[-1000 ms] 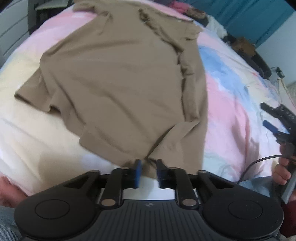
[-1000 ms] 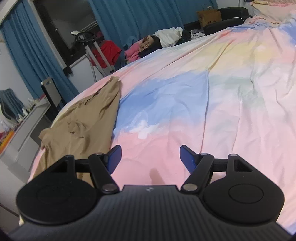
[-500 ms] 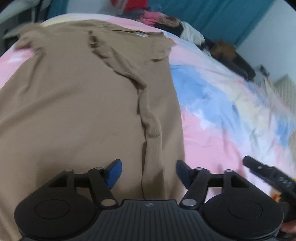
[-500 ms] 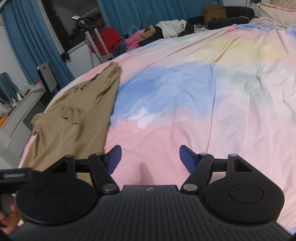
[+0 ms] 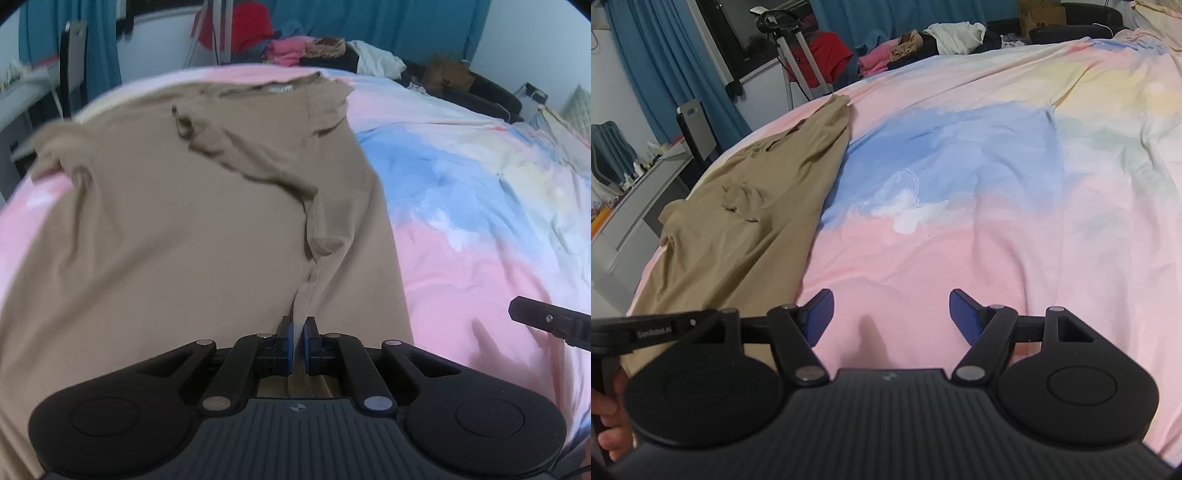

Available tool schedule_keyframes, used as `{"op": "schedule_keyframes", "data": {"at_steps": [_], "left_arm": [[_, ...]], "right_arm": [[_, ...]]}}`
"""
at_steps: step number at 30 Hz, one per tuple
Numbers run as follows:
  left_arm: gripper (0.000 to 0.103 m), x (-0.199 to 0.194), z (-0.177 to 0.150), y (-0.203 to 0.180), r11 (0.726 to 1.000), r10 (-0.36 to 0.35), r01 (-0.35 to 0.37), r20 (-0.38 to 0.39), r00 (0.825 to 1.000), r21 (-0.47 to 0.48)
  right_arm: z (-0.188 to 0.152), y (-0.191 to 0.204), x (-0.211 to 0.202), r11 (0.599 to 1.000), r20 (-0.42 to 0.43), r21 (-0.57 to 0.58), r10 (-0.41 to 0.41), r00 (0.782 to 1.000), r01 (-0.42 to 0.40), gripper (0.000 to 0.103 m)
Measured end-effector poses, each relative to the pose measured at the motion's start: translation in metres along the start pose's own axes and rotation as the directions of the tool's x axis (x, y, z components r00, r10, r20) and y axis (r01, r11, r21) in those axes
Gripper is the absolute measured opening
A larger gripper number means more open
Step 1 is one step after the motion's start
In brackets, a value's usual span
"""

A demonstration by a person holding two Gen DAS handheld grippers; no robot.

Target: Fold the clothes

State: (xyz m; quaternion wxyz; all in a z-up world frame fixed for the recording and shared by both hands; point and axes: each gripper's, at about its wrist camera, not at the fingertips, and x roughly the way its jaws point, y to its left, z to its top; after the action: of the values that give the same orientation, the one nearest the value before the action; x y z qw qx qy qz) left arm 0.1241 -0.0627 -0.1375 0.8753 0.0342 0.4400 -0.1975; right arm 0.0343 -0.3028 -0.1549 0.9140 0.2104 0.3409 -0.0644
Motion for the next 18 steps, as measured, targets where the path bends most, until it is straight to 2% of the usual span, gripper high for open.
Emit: {"op": "schedule_keyframes", "data": {"at_steps": [2, 3, 4, 5, 7, 9, 12, 14, 16, 17, 18], "left_arm": [[0.014, 0.002, -0.004, 0.007, 0.999, -0.031, 0.03, -0.015, 0.999, -0.031], [0.021, 0.001, -0.007, 0.01, 0.998, -0.048, 0.046, -0.024, 0.999, -0.049], [0.033, -0.003, -0.011, 0.013, 0.996, -0.064, 0.062, -0.032, 0.997, -0.065], [0.039, -0.008, -0.015, 0.015, 0.995, -0.075, 0.072, -0.038, 0.996, -0.076], [0.059, -0.018, -0.025, 0.016, 0.994, -0.078, 0.074, -0.054, 0.995, -0.081], [0.062, -0.027, -0.036, 0.015, 0.995, -0.078, 0.073, -0.087, 0.993, -0.064], [0.061, -0.039, -0.054, 0.013, 0.996, -0.088, 0.083, -0.139, 0.986, -0.039], [0.056, -0.044, -0.064, 0.013, 0.995, -0.102, 0.098, -0.178, 0.979, -0.033], [0.025, -0.047, -0.072, 0.011, 0.991, -0.134, 0.13, -0.217, 0.967, -0.033], [0.018, -0.048, -0.075, 0.011, 0.989, -0.145, 0.14, -0.228, 0.963, -0.037], [0.007, -0.05, -0.077, 0.011, 0.988, -0.155, 0.15, -0.236, 0.959, -0.042]], "right_arm": [[0.0, 0.0, 0.001, 1.0, -0.002, 0.002, -0.001, 1.0, 0.001, 0.072], [0.0, 0.0, 0.001, 1.0, -0.002, 0.003, -0.002, 1.0, 0.002, 0.072], [0.0, 0.0, 0.001, 1.0, -0.002, 0.004, -0.002, 1.0, 0.002, 0.072], [0.0, 0.0, 0.001, 1.0, -0.002, 0.005, -0.002, 1.0, 0.002, 0.072], [0.0, 0.0, 0.001, 1.0, -0.001, 0.007, -0.001, 1.0, 0.001, 0.072], [0.0, 0.0, 0.001, 1.0, -0.002, 0.01, 0.0, 1.0, 0.0, 0.072], [0.0, -0.001, 0.001, 1.0, -0.005, 0.021, 0.007, 1.0, -0.007, 0.072], [0.001, -0.002, 0.001, 1.0, -0.005, 0.026, 0.008, 1.0, -0.008, 0.072], [0.001, -0.002, 0.0, 1.0, -0.004, 0.025, 0.007, 1.0, -0.007, 0.072], [0.001, -0.001, 0.0, 1.0, -0.003, 0.024, 0.006, 1.0, -0.006, 0.072], [0.0, -0.001, -0.001, 1.0, -0.002, 0.023, 0.005, 1.0, -0.005, 0.072]]}}
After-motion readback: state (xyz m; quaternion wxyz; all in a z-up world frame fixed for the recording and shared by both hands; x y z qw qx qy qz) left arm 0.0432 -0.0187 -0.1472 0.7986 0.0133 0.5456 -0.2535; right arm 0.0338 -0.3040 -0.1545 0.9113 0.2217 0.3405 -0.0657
